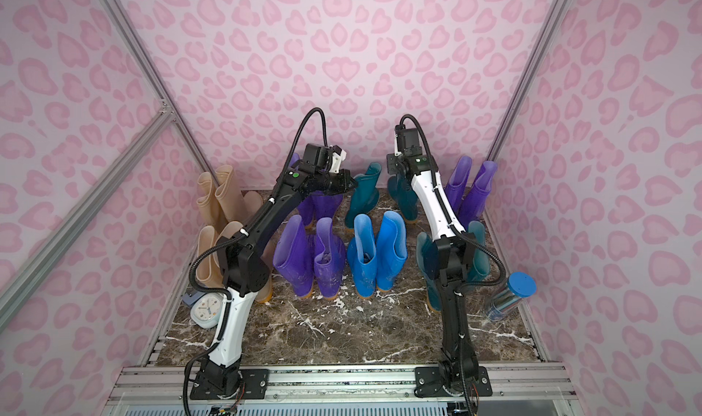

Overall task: Match and arrange rain boots in pairs
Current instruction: Adjust the rain boot at the center of the board.

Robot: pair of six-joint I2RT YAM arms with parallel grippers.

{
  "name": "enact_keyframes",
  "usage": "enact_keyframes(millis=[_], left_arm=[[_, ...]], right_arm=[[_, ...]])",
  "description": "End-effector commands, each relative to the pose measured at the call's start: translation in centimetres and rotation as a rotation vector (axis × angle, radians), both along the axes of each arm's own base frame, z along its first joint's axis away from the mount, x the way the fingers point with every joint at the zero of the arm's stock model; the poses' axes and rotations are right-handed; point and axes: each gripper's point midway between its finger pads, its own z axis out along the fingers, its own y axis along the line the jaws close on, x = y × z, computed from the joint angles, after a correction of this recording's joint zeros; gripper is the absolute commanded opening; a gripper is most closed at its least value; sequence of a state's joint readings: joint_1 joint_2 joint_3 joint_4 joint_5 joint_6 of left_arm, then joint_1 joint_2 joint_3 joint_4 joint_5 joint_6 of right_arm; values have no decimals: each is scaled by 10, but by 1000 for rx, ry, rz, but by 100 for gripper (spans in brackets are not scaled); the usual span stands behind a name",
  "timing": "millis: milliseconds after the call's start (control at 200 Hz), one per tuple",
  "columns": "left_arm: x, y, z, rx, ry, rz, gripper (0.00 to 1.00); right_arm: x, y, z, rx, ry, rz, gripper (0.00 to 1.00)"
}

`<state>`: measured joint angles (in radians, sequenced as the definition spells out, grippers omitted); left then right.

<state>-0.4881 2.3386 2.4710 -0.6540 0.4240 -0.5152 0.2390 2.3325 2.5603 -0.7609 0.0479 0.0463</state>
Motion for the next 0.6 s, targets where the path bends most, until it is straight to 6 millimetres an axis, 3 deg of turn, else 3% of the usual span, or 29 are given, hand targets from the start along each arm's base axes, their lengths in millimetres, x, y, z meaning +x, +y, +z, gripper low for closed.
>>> enact_keyframes(millis=[0,75,105,165,205,270,350,410,595], left_arm=[[13,-7,28,-82,-88,8,2],[17,-6,29,-81,-96,27,2],[18,-6,29,-85,-97,27,2],[19,-8,25,-93,-80,24,2],[17,-10,24,-98,-75,14,3],[17,-9,19,-87,-61,16,6],[14,-7,18,-76,-56,8,12],[12,-7,20,-83,-52,-5,14],[3,0,31,-65,-58,-19,43]], right_arm=[[0,6,15,40,-38,-11,0],[0,9,12,60,-41,1,0],[-4,11,25,82,-64,16,0],[-7,20,22,118,-46,65,4],[-9,25,21,134,-34,87,11],[-12,28,22,138,-26,103,36],[-18,29,35,135,-40,135,39],[-23,26,51,132,-72,143,46],[-46,2,87,65,-146,133,61]])
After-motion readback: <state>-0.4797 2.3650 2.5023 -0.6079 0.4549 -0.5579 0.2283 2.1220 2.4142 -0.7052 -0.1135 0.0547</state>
